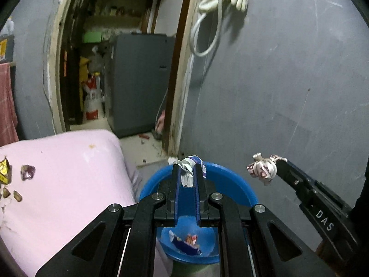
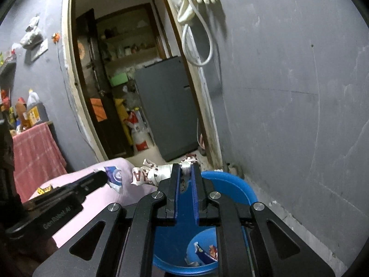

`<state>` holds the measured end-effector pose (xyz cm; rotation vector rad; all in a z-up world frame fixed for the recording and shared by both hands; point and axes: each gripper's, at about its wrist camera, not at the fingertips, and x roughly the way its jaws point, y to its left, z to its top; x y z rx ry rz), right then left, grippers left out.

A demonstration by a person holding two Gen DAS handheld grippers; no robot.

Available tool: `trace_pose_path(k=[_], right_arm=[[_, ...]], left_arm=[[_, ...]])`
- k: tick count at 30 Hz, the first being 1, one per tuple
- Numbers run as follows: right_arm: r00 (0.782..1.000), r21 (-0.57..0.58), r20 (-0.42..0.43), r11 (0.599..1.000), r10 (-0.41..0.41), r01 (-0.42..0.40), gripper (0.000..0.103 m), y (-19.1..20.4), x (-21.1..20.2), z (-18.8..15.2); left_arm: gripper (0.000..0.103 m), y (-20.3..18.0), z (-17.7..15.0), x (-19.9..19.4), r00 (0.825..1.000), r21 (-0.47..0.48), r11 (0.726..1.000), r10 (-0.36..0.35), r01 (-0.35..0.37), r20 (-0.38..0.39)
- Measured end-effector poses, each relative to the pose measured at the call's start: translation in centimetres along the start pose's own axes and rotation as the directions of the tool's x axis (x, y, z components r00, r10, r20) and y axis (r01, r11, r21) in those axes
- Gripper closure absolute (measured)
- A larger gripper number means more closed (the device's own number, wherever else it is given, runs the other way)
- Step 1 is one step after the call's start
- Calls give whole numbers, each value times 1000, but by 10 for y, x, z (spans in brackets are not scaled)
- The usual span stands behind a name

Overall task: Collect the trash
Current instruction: 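Open both tools over the blue basin, dropping the scraps in, then move both open tools back over the trash pile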

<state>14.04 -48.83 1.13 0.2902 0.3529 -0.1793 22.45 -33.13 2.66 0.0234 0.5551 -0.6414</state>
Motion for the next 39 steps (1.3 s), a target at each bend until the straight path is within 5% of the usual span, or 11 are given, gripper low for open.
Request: trace_pose_path(k=[14,17,19,25,29,32,36,39], right_arm=[[990,50,-137,999,-15,22,88,-8,33,-8],[990,60,-138,998,-10,19,75,-9,34,-9],[990,58,-140,998,-9,18,75,-9,35,-8],[992,54,-128,998,-5,12,75,-8,31,-7],[997,51,-80,999,-3,7,69,-6,23,-4],[999,52,-41,999,6,-4,52,-4,17,0],[1000,36,9,999,25,-25,49,3,9,4],[997,26,59,999,41,-42,30,10,2,7]], left_arm=[[90,24,-14,45,983,-82,996,-34,19,-182],[84,26,-17,47,980,-93,996,-36,18,-195],[74,28,-18,47,980,-97,995,-34,15,-195],[68,30,-18,44,981,-110,994,-32,11,-192],[63,33,-17,32,988,-122,993,-18,-1,-156],[47,39,-13,16,996,-129,991,20,-32,-90],[36,46,-7,-8,998,-128,990,63,-64,-8],[20,55,-3,-28,995,-135,987,92,-85,47]])
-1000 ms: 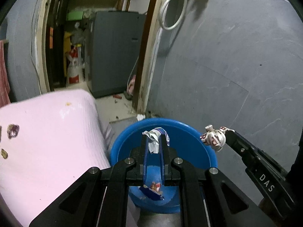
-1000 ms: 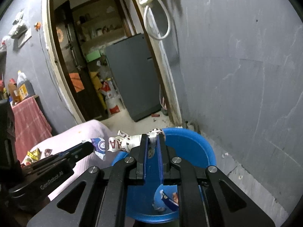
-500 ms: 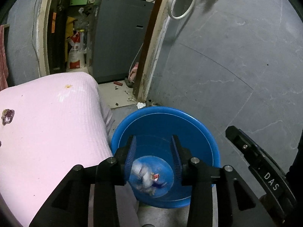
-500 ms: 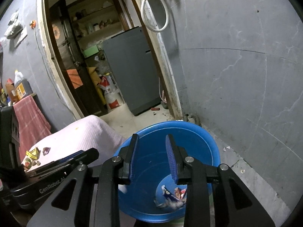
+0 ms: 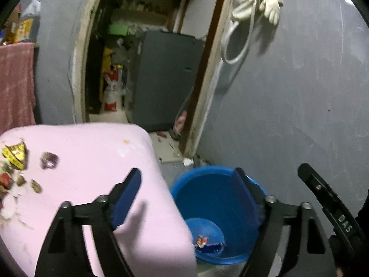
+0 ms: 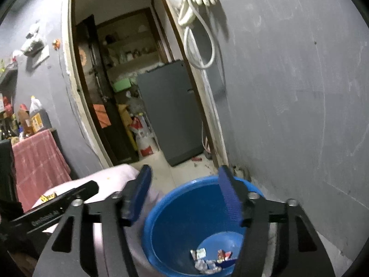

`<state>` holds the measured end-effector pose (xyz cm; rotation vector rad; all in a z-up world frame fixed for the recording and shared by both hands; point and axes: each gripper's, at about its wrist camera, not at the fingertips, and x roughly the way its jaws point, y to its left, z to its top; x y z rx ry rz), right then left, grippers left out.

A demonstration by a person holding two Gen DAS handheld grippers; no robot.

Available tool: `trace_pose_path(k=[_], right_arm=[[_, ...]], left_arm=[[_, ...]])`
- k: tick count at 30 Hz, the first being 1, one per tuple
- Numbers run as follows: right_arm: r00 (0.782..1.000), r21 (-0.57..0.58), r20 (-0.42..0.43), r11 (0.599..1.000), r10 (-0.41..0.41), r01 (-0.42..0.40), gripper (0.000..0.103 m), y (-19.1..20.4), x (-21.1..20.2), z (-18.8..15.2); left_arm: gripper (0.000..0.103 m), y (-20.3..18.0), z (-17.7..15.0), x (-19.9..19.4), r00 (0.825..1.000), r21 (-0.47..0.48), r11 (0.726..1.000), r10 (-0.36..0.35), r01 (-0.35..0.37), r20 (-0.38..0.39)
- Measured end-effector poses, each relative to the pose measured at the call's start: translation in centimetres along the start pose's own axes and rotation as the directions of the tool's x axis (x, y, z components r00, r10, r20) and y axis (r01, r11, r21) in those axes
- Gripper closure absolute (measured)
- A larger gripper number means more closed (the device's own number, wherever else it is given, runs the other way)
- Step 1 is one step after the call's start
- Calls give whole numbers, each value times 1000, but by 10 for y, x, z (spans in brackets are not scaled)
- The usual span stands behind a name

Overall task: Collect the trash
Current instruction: 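Move both open tools back over the trash pile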

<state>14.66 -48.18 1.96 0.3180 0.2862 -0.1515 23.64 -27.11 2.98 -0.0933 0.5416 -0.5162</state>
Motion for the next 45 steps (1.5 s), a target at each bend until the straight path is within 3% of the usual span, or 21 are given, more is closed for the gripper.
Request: trace_pose_path(k=[5,6,8,15,20,27,33,45], right_arm=[[995,-17,91,999,38,-37,14,14,-13,5],[992,-25,115,999,47,-45,12,19,-16,6],[987,-33,144,997,70,-66,2,24,-20,7],[960,-118,231,984,158,-133,0,69,-28,8],[954,-164,232,975,189,-153,0,92,-29,3],[941,-229,224,952,253,-201,0,130,-29,-3],[925,-293,208,923,317,-251,0,162,-29,-13],[897,-379,82,846,435,-376,0,217,-15,-40]], left_arm=[[12,16,7,-30,996,-11,1000,19,-18,88],[5,20,9,-36,995,-13,1000,24,-23,102],[2,27,11,-49,989,-21,999,43,-41,139],[2,54,12,-97,966,-23,994,114,-111,234],[2,76,9,-125,942,-30,983,181,-180,282],[1,110,3,-165,893,-30,955,288,-296,345],[1,139,-9,-184,863,-57,930,359,-363,355],[1,186,-36,-200,843,-102,895,443,-433,305]])
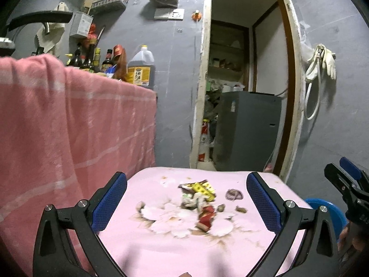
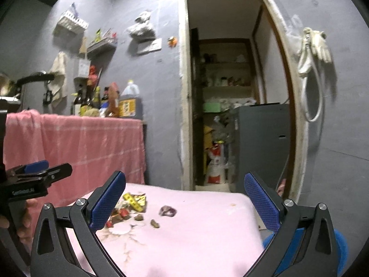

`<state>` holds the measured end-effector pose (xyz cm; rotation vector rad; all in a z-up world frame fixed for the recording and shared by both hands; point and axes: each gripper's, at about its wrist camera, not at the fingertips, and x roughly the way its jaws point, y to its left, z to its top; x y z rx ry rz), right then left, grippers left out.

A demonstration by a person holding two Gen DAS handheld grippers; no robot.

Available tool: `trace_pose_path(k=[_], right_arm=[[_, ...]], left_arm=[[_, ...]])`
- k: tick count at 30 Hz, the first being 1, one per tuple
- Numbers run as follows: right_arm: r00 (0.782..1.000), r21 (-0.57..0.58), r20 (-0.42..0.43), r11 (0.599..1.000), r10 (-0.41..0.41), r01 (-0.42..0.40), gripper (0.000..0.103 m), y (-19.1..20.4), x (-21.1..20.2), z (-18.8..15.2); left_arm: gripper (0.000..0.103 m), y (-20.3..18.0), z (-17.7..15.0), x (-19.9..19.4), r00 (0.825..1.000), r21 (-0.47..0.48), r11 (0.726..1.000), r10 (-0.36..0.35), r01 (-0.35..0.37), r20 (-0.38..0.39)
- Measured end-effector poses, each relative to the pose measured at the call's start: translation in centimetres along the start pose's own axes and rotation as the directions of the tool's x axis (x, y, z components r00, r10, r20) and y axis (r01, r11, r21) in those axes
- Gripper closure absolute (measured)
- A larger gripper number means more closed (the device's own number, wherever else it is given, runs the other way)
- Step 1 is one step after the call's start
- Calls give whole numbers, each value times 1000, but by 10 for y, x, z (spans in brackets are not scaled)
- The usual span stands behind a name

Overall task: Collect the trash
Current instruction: 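Move both open tools back over the trash pile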

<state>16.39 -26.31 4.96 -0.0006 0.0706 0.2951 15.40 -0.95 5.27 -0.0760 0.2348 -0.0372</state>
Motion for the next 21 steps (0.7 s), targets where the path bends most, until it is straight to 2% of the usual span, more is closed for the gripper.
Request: trace_pose_path(k=[7,16,20,21], right_arm=[[993,-48,-102,997,51,-56,0,17,31,-11],[971,-53,-228,994,77,-91,0,20,56,-26],[940,-26,-333,995,79,-93,0,15,77,-34],[927,-27,-369,996,74,-90,0,13,84,-37]], left_arm=[[2,13,-20,13,996,30,999,20,-17,-82],[2,16,-33,35,980,17,1000,-15,19,-200],[8,16,-34,50,964,0,999,-37,39,-264],[13,16,-34,54,959,-2,999,-45,46,-280]])
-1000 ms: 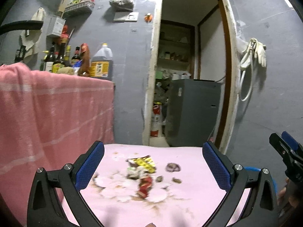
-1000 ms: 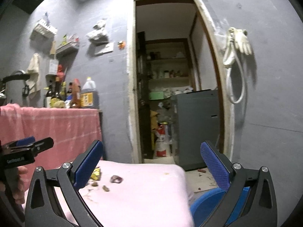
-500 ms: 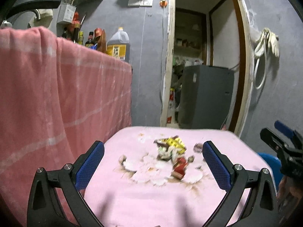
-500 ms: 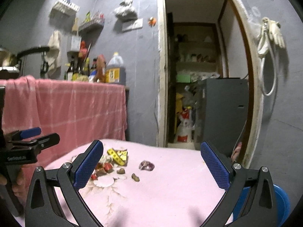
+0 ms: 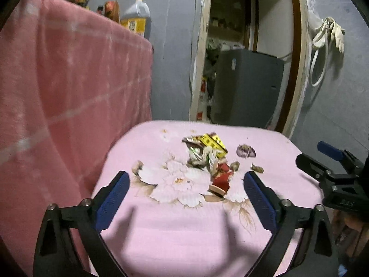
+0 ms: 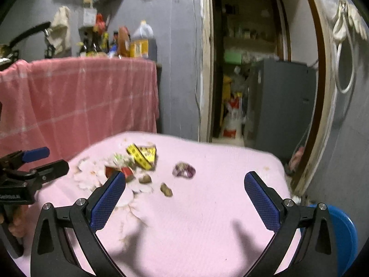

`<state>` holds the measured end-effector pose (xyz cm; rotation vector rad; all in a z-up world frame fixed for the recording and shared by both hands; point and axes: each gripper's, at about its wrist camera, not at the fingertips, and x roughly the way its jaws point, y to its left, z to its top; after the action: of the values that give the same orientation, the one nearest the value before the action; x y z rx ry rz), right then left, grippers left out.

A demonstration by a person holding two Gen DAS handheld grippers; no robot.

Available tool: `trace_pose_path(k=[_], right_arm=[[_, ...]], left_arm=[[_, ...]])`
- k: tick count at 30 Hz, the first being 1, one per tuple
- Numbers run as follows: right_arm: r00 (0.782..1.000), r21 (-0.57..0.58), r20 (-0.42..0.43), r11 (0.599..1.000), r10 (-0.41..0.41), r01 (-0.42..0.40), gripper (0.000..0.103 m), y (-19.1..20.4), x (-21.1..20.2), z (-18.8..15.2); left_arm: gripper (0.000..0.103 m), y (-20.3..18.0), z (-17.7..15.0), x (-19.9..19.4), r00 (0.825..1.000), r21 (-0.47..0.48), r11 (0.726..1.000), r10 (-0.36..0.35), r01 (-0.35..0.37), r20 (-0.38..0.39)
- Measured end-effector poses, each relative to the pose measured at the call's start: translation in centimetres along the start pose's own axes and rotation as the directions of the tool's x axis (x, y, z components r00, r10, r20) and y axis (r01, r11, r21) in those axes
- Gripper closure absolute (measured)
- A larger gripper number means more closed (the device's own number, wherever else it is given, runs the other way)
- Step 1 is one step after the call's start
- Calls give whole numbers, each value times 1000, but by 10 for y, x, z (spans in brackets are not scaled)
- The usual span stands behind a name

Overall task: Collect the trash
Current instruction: 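Move both open tools back over the trash pile, then grasp the red wrapper with the left tool while the right tool grasps a peanut shell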

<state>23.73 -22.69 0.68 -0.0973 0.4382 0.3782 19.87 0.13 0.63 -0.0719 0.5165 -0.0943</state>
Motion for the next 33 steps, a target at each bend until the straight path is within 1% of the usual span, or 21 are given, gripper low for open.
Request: trace_pose_path(k=[2,6,7,9,11,12,13,14,15,16,18,20,22,24,25,27,30,32,33], right_arm=[[1000,-1,-14,1000,2,-2,2,-1,3,0],[997,-5,-76,1000,22,-23,16,-4,17,0],[996,-6,-89,1000,29,-30,19,-5,20,0],[989,-4,-137,998,54,-55,24,-6,30,-1],[982,-3,-177,997,73,-75,34,-5,39,-2],[977,-1,-198,997,80,-81,36,-6,44,-2],[973,2,-216,996,86,-88,42,-6,48,-3],[965,9,-244,995,98,-99,48,-8,55,-4],[962,12,-253,995,103,-103,50,-8,56,-5],[962,12,-253,995,103,-103,51,-8,56,-5],[951,25,-277,991,136,-135,51,-9,63,-5],[948,24,-281,989,148,-147,52,-8,65,-4],[941,6,-296,985,166,-172,54,-3,71,-3],[937,3,-303,984,172,-180,61,-2,73,-3],[931,1,-317,982,181,-191,65,0,76,-4],[916,15,-344,977,206,-214,68,-1,84,-5],[910,31,-346,972,228,-231,74,-3,85,-6],[907,34,-348,970,236,-239,84,-2,86,-7],[906,31,-351,970,238,-243,86,-2,86,-7]], left_arm=[[17,-2,1,6,999,3,1000,-13,13,-31],[32,-6,4,19,994,6,999,-50,50,-97],[33,-7,5,21,992,5,998,-57,58,-112],[36,-9,6,30,985,0,997,-81,82,-153],[40,-11,7,36,978,0,995,-100,101,-186],[44,-12,7,39,973,-1,994,-107,109,-203],[48,-12,7,43,967,-6,993,-117,119,-225],[50,-12,7,45,964,-11,992,-125,126,-236],[54,-12,7,49,959,-20,991,-135,134,-248],[57,-11,7,51,957,-29,990,-141,139,-254],[60,-9,9,55,952,-45,988,-154,147,-263],[64,-8,10,59,946,-67,984,-175,163,-272],[72,-8,11,61,940,-85,980,-199,183,-277],[77,-8,12,65,936,-93,978,-206,187,-286],[79,-7,11,66,934,-99,977,-208,187,-290],[80,-5,11,67,932,-111,976,-214,189,-292],[81,-4,13,68,932,-123,974,-220,191,-289],[82,-4,13,69,933,-123,974,-217,189,-287],[83,-5,12,69,934,-121,974,-217,189,-285]])
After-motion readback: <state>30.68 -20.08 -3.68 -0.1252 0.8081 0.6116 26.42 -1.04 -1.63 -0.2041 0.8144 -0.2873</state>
